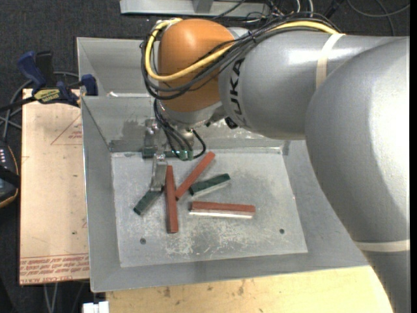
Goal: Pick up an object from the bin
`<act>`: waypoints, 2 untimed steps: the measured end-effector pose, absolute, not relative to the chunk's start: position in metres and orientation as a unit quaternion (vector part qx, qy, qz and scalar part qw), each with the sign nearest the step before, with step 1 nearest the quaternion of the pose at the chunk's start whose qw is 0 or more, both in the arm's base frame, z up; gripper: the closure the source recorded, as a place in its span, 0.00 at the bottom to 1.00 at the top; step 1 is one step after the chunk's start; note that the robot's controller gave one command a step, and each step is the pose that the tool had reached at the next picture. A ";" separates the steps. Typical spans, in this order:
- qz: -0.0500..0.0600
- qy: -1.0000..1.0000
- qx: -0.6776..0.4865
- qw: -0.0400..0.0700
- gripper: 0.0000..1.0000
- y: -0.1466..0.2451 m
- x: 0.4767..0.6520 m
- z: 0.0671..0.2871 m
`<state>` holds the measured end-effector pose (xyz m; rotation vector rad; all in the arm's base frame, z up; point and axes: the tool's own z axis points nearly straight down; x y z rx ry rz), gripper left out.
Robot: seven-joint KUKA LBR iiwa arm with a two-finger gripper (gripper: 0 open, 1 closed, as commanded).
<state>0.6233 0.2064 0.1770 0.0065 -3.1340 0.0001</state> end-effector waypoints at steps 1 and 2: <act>0.000 -0.992 0.130 0.003 0.00 0.190 0.597 0.067; -0.001 -0.992 0.129 -0.001 1.00 0.190 0.599 0.071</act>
Offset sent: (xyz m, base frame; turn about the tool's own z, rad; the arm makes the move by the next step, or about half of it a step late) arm -0.0249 -0.0167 -0.1070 -0.2568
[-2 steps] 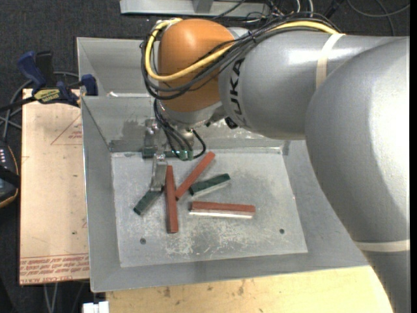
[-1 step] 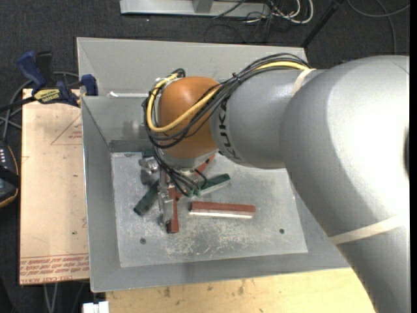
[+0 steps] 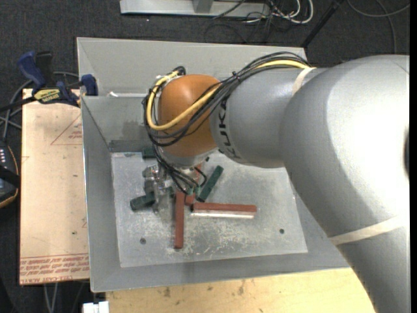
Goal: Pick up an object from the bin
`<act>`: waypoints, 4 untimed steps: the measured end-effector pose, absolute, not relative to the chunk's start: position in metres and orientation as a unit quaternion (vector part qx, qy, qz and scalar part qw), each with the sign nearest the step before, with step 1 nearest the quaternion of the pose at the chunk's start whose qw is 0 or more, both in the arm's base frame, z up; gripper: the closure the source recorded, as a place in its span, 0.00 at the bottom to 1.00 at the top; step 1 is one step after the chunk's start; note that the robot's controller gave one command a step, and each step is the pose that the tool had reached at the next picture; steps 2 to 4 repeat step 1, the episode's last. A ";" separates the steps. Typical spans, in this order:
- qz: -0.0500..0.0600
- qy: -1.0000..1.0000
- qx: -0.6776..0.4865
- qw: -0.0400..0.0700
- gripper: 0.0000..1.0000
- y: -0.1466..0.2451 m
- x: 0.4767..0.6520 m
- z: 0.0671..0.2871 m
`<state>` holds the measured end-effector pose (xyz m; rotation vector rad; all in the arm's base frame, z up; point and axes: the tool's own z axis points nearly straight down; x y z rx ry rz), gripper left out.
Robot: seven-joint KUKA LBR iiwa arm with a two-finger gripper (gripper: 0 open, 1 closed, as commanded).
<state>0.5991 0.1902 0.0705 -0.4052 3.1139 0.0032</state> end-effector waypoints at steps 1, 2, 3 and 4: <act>0.001 0.984 -0.177 0.006 1.00 0.170 0.596 0.225; 0.001 0.984 -0.177 0.006 1.00 0.170 0.596 0.225; 0.001 0.984 -0.177 0.006 1.00 0.170 0.596 0.225; 0.001 0.984 -0.177 0.006 1.00 0.170 0.596 0.225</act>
Offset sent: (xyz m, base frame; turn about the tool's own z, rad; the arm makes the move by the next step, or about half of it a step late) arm -0.0056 -0.0206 0.1489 -0.0988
